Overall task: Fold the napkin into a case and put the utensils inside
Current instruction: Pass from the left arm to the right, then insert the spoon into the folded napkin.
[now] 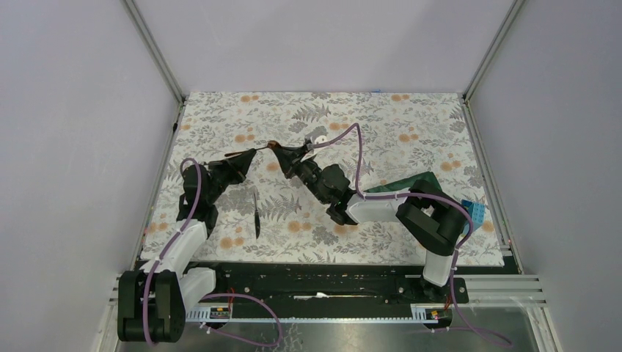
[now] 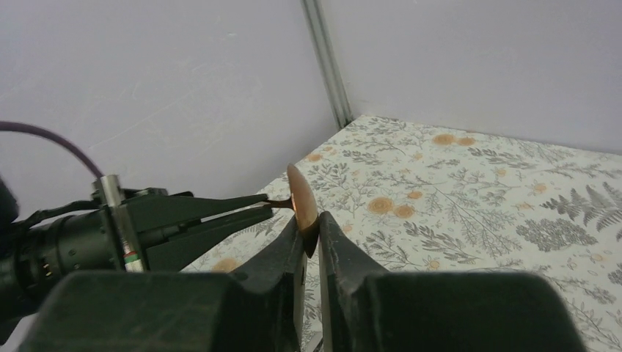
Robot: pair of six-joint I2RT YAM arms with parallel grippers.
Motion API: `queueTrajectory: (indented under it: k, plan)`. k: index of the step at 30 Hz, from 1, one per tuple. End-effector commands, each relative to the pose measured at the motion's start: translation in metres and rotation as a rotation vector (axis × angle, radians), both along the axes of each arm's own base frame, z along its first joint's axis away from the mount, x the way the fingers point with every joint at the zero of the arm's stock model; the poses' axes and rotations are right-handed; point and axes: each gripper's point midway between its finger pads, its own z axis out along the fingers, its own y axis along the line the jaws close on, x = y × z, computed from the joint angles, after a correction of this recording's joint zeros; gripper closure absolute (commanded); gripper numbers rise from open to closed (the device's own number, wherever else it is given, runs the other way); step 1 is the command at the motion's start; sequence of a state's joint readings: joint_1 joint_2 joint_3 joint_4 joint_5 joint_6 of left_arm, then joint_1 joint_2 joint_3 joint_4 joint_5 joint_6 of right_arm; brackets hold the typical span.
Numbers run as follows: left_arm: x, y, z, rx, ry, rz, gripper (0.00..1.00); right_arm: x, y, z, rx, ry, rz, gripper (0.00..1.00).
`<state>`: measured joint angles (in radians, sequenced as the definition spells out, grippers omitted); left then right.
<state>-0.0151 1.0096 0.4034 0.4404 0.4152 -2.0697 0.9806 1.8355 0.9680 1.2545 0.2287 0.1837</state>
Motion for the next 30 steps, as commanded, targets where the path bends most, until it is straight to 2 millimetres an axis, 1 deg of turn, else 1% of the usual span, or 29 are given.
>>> queueTrajectory:
  k: [1,2,3,4,5,7,8,9,10,11,12,13,14,15,16,17,18,19,21,24,26,27,28,30]
  plan:
    - [-0.002,0.005,0.027,-0.078,-0.042,0.028,1.00,0.012,-0.013,0.033,0.037,-0.022,-0.091,0.93]
    - [-0.004,0.004,0.025,-0.071,-0.038,0.020,0.93,0.014,-0.017,0.033,0.027,-0.017,-0.111,0.98]
    - [-0.007,0.003,0.023,-0.065,-0.032,0.010,0.81,0.016,-0.022,0.033,0.013,-0.014,-0.139,1.00]
    - [-0.009,0.002,0.021,-0.057,-0.027,0.003,0.66,0.018,-0.028,0.032,-0.012,-0.011,-0.166,1.00]
    - [-0.012,0.000,0.018,-0.042,-0.026,-0.006,0.51,0.020,-0.035,0.037,-0.039,-0.009,-0.195,1.00]
    - [-0.018,-0.004,0.012,0.033,-0.032,-0.035,0.32,0.030,-0.051,0.030,-0.176,0.027,-0.255,1.00]
    - [-0.021,-0.006,0.010,0.084,-0.044,-0.057,0.20,0.036,-0.066,0.027,-0.246,0.056,-0.295,1.00]
    - [-0.024,-0.010,0.003,0.141,-0.032,-0.085,0.13,0.042,-0.088,0.015,-0.337,0.105,-0.335,1.00]
    - [-0.028,-0.013,-0.004,0.198,-0.024,-0.118,0.09,0.046,-0.109,0.011,-0.382,0.136,-0.343,1.00]
    - [-0.029,-0.016,-0.006,0.248,-0.044,-0.146,0.07,0.050,-0.130,0.006,-0.440,0.173,-0.319,1.00]
    - [-0.029,-0.018,-0.008,0.302,-0.079,-0.174,0.06,0.054,-0.156,-0.001,-0.504,0.225,-0.305,1.00]
    - [-0.030,-0.022,-0.009,0.356,-0.120,-0.212,0.05,0.056,-0.181,-0.002,-0.550,0.275,-0.291,1.00]
    - [-0.027,-0.029,-0.006,0.412,-0.177,-0.259,0.05,0.058,-0.215,-0.007,-0.624,0.326,-0.304,1.00]
    - [-0.026,-0.040,-0.003,0.480,-0.247,-0.319,0.05,0.063,-0.256,-0.010,-0.662,0.397,-0.340,1.00]
    - [-0.025,-0.053,-0.001,0.536,-0.306,-0.387,0.05,0.061,-0.285,-0.011,-0.684,0.453,-0.344,1.00]
    - [-0.027,-0.070,0.002,0.587,-0.378,-0.464,0.05,0.058,-0.313,-0.008,-0.679,0.506,-0.343,1.00]
    - [-0.031,-0.086,0.005,0.622,-0.443,-0.527,0.05,0.055,-0.334,-0.003,-0.654,0.542,-0.325,1.00]
    - [-0.037,-0.104,0.005,0.652,-0.499,-0.590,0.05,0.052,-0.349,0.000,-0.621,0.564,-0.289,1.00]
    - [-0.048,-0.136,0.004,0.692,-0.593,-0.688,0.05,0.045,-0.371,0.000,-0.583,0.584,-0.156,1.00]
    - [-0.072,-0.183,-0.007,0.678,-0.675,-0.873,0.05,0.047,-0.414,-0.001,-0.494,0.701,-0.111,1.00]
    - [-0.091,-0.214,-0.016,0.651,-0.721,-1.011,0.05,0.047,-0.439,-0.010,-0.412,0.779,-0.091,1.00]
    - [-0.099,-0.228,-0.029,0.641,-0.717,-1.088,0.05,0.044,-0.451,-0.016,-0.385,0.826,-0.088,1.00]
    - [-0.112,-0.243,-0.036,0.625,-0.730,-1.161,0.05,0.041,-0.464,-0.022,-0.355,0.872,-0.103,1.00]
    - [-0.128,-0.266,-0.050,0.588,-0.748,-1.273,0.06,0.037,-0.480,-0.036,-0.326,0.925,-0.143,1.00]
